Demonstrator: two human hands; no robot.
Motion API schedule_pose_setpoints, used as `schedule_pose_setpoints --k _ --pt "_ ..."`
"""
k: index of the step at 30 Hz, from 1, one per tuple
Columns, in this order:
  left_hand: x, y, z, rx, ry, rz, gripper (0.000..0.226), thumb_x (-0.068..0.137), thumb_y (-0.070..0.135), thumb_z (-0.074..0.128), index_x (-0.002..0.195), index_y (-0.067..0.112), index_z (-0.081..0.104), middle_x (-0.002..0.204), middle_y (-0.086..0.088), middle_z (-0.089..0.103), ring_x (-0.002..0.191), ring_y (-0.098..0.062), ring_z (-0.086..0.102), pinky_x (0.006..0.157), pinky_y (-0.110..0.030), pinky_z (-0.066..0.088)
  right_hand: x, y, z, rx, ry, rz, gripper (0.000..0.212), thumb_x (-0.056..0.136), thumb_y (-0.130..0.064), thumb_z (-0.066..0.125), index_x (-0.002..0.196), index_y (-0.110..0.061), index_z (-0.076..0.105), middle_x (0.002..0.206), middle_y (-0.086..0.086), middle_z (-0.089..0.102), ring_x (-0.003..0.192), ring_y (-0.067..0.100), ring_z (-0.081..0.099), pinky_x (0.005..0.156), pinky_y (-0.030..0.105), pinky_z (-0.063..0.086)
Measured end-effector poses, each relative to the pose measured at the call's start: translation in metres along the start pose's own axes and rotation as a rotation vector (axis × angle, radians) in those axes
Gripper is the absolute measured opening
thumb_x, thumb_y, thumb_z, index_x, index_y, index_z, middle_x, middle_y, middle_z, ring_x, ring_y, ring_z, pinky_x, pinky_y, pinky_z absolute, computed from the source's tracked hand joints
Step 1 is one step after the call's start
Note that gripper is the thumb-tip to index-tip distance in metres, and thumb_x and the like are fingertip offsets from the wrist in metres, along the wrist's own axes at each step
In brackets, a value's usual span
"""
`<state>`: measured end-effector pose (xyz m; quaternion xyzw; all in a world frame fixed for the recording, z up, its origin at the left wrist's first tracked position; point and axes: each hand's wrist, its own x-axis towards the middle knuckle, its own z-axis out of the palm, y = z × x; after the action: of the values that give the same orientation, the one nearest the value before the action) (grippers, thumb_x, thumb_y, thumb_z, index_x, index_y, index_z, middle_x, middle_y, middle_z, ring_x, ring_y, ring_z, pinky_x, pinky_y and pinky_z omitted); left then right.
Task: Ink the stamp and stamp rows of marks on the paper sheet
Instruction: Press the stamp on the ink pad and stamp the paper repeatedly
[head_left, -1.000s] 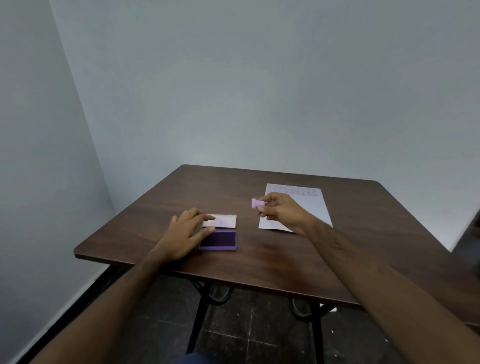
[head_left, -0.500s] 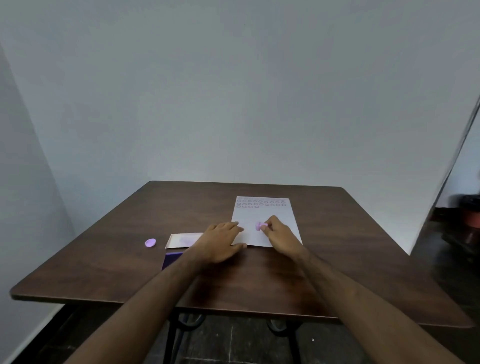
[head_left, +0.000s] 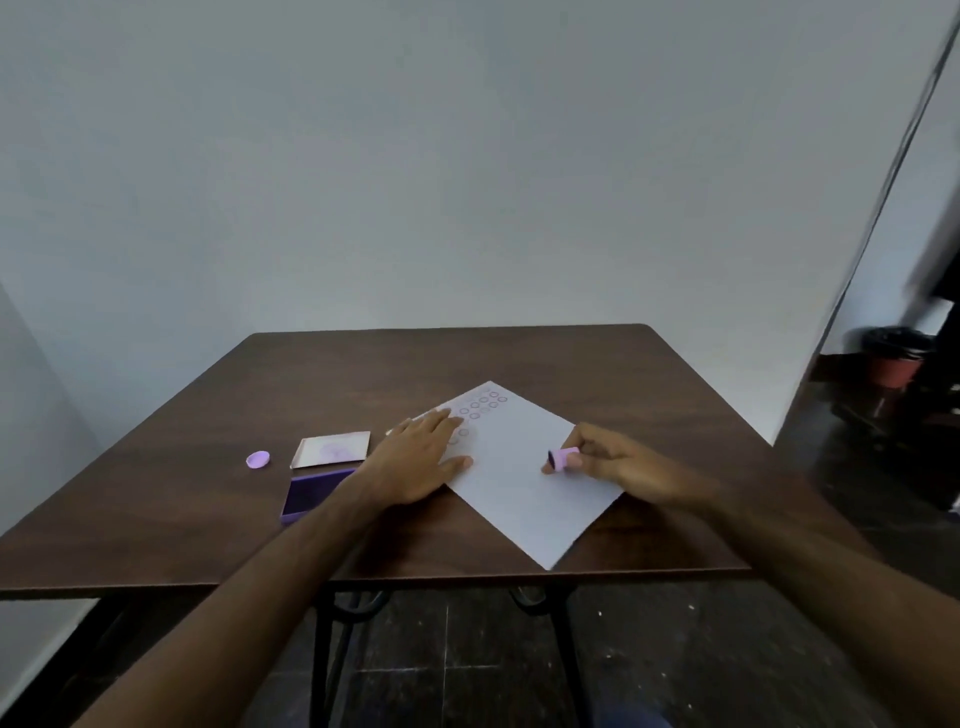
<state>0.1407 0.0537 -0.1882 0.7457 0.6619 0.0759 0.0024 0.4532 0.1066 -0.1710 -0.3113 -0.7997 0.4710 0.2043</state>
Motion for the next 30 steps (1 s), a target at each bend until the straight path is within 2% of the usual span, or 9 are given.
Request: schedule_pose_setpoints --k 3,7,11,16,20,25,28,30 --pt "-0.001 0.002 0.003 -0.030 -0.040 0.007 0.069 0.100 0.057 0.036 0.158 0.021 0.022 0.168 -0.003 0.014 0.154 -0.019 0.013 0.123 -0.041 0.010 -0.019 0.005 -0.020 0.100 -0.078 -0.021 0.025 0.101 -0.024 0.053 0.106 0.001 0.056 0.121 0.011 0.071 0.118 0.030 0.064 0.097 0.037 0.047" --pt "-0.007 0.011 0.006 -0.048 -0.134 0.043 0.070 0.099 0.062 0.030 0.157 0.023 0.024 0.167 -0.001 0.019 0.153 -0.016 0.018 0.122 -0.040 0.014 -0.034 0.015 -0.042 0.112 -0.105 -0.015 0.025 0.102 -0.026 0.054 0.107 -0.002 0.058 0.121 0.013 0.071 0.119 0.030 0.063 0.101 0.040 0.047" --pt "-0.021 0.023 0.009 0.008 -0.067 0.076 0.070 0.098 0.065 0.029 0.154 0.023 0.031 0.162 0.000 0.030 0.148 -0.017 0.029 0.119 -0.040 0.022 -0.031 0.021 -0.046 0.144 -0.038 -0.027 0.027 0.098 -0.029 0.060 0.103 -0.002 0.063 0.112 0.016 0.074 0.114 0.032 0.066 0.103 0.043 0.049" --pt "-0.042 0.034 0.013 -0.018 0.001 0.107 0.069 0.096 0.067 0.030 0.147 0.020 0.038 0.159 0.000 0.035 0.144 -0.016 0.034 0.120 -0.037 0.020 -0.013 0.012 -0.027 0.344 -0.025 -0.063 0.024 0.085 -0.029 0.074 0.102 -0.011 0.072 0.098 0.013 0.074 0.094 0.026 0.071 0.088 0.030 0.055" --pt "-0.045 0.036 0.012 -0.093 0.004 0.101 0.069 0.092 0.072 0.033 0.137 0.021 0.042 0.157 -0.001 0.037 0.141 -0.016 0.038 0.117 -0.036 0.025 0.007 0.000 -0.008 0.472 -0.058 -0.089 0.030 0.087 -0.018 0.071 0.114 -0.004 0.067 0.098 0.014 0.070 0.087 0.021 0.067 0.079 0.027 0.055" --pt "-0.030 0.034 0.004 -0.221 0.052 0.092 0.059 0.100 0.053 0.041 0.148 0.020 0.034 0.160 0.000 0.033 0.144 -0.018 0.036 0.117 -0.035 0.026 0.031 -0.014 0.009 0.693 -0.045 -0.085 0.019 0.093 -0.005 0.060 0.112 -0.008 0.065 0.093 0.012 0.068 0.077 0.016 0.063 0.070 0.025 0.054" --pt "-0.026 0.033 0.008 -0.229 -0.008 0.113 0.059 0.102 0.050 0.040 0.154 0.024 0.029 0.165 0.002 0.025 0.149 -0.014 0.026 0.121 -0.034 0.019 0.041 -0.014 0.016 0.876 -0.086 -0.093 0.018 0.092 -0.002 0.059 0.108 -0.009 0.063 0.096 0.012 0.064 0.078 0.016 0.062 0.073 0.026 0.055" --pt "-0.025 0.028 0.013 -0.251 -0.016 0.105 0.059 0.102 0.049 0.041 0.154 0.023 0.030 0.165 0.002 0.025 0.149 -0.013 0.026 0.121 -0.032 0.018 0.048 -0.013 0.021 0.927 -0.140 -0.097 0.020 0.090 -0.003 0.062 0.109 -0.009 0.062 0.098 0.011 0.064 0.080 0.017 0.061 0.075 0.026 0.055"
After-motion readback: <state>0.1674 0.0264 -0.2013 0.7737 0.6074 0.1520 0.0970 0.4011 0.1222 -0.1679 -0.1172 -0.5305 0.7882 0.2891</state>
